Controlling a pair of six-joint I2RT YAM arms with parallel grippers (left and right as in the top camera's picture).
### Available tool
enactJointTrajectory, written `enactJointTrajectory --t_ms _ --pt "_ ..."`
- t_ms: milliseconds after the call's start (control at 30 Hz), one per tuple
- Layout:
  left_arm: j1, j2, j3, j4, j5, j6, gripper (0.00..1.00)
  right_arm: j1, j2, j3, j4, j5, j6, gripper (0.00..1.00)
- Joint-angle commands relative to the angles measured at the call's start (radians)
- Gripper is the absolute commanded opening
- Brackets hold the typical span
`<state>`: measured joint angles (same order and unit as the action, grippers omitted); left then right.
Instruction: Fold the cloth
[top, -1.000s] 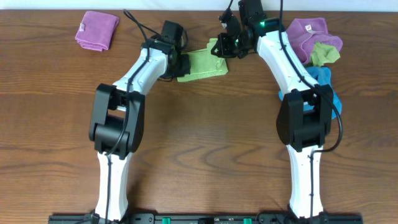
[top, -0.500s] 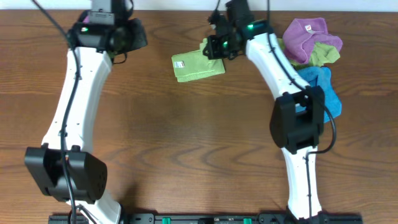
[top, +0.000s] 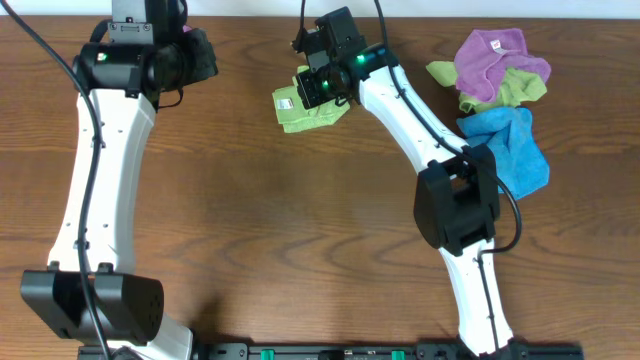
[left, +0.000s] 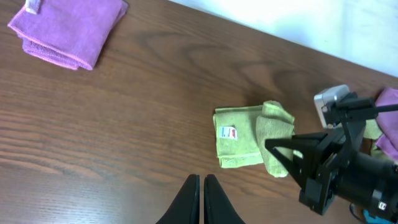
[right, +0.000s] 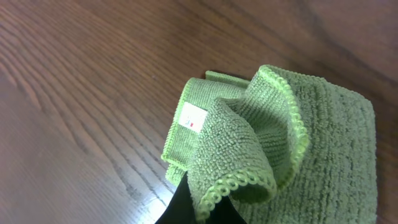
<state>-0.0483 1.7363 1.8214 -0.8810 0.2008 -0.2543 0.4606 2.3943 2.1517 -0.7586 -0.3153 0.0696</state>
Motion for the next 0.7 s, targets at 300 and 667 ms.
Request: enactJointTrajectory --t_ms 300,667 --pt "0.003 -0.011 0.007 -0.009 0.011 0.023 0.06 0.028 0.071 0.026 0.026 0.024 -0.013 0.01" --pt "0.003 -0.011 0.007 -0.008 0.010 0.023 0.06 0.029 0.095 0.026 0.098 0.058 0.023 0.01"
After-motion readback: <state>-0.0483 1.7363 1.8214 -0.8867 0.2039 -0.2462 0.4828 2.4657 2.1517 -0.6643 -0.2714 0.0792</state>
